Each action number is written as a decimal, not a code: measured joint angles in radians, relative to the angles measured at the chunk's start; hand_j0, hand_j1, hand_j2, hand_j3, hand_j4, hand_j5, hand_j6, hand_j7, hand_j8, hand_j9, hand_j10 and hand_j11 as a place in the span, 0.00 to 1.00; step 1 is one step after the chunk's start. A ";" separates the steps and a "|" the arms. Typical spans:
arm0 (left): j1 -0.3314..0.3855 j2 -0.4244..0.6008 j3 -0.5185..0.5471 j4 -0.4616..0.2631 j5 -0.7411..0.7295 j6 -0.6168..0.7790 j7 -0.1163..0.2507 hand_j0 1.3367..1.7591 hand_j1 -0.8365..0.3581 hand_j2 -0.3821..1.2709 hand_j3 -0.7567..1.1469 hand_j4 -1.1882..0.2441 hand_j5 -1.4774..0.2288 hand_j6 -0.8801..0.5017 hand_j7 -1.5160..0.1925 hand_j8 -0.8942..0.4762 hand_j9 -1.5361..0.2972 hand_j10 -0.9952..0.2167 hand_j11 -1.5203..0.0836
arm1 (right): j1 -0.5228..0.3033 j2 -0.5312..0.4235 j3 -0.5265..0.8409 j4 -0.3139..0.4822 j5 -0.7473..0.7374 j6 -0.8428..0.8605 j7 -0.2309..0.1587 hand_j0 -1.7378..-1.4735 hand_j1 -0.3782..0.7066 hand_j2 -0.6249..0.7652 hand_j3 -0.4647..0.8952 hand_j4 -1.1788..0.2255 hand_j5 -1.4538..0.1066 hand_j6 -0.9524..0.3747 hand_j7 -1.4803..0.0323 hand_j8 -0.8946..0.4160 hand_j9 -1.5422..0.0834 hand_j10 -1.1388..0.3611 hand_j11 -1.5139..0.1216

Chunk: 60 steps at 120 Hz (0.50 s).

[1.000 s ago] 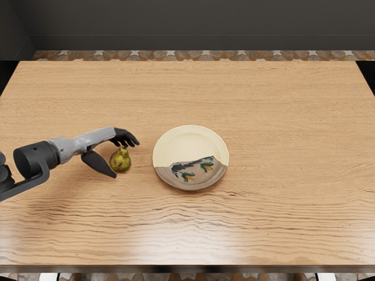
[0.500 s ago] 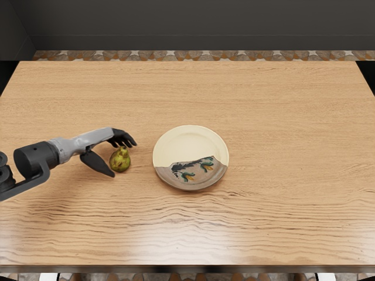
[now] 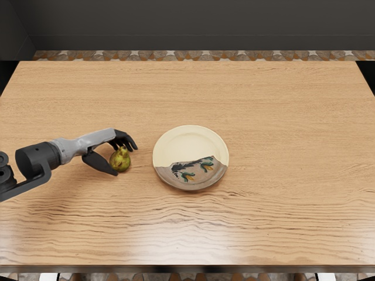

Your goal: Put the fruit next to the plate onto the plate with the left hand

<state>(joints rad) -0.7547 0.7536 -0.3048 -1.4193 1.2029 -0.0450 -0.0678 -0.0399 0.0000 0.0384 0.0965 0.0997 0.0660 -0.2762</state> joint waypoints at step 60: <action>-0.003 0.000 -0.001 -0.003 0.000 -0.033 0.001 0.76 0.49 0.31 0.40 0.46 0.47 0.26 0.50 0.33 0.47 0.39 0.53 | 0.000 0.000 0.000 0.000 0.000 0.000 0.000 0.30 0.03 0.45 0.34 0.84 0.93 0.72 0.98 0.68 0.95 0.76 0.93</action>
<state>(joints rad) -0.7577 0.7532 -0.3054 -1.4220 1.2027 -0.0780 -0.0670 -0.0399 0.0000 0.0384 0.0964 0.0997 0.0660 -0.2761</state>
